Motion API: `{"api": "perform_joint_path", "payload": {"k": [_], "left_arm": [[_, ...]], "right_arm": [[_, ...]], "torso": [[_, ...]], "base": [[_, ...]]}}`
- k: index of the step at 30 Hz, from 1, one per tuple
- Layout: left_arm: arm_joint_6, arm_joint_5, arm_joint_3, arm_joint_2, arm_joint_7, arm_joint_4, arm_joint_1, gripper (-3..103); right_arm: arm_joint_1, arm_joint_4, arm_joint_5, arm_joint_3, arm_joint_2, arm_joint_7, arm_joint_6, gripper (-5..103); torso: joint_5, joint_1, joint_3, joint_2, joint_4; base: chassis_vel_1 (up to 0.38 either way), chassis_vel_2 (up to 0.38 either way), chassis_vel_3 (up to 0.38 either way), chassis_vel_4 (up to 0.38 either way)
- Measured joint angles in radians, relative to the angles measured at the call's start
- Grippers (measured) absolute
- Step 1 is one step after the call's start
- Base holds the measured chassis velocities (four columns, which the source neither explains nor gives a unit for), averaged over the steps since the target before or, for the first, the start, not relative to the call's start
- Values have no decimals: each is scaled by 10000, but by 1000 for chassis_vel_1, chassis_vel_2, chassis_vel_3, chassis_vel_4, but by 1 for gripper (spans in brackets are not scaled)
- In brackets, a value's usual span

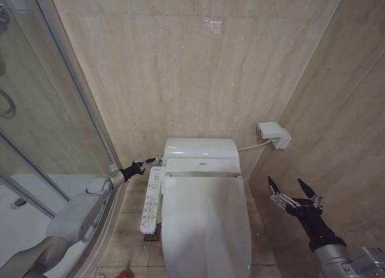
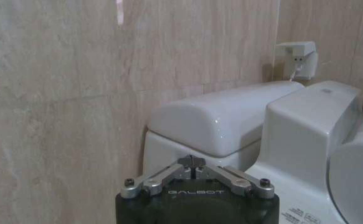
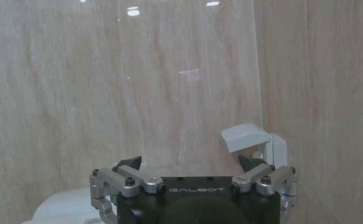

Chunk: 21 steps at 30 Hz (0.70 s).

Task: Open the toilet lid, clean the toilet bowl with a toilet brush, close the toilet lid, and flush.

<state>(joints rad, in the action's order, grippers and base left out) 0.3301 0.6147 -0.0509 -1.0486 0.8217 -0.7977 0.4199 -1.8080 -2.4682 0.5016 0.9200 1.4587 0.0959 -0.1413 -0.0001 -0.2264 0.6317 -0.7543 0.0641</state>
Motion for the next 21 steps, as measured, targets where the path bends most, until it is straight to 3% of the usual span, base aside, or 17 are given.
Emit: {"api": "perform_joint_path", "payload": {"k": [21], "left_arm": [[-20, 152, -31, 22, 207, 140, 29, 0]], "right_arm": [[0, 0, 0, 0, 0, 0, 0, 100]], "torso": [[1, 3, -3, -1, -1]], "base": [[0, 0, 0, 0]]}}
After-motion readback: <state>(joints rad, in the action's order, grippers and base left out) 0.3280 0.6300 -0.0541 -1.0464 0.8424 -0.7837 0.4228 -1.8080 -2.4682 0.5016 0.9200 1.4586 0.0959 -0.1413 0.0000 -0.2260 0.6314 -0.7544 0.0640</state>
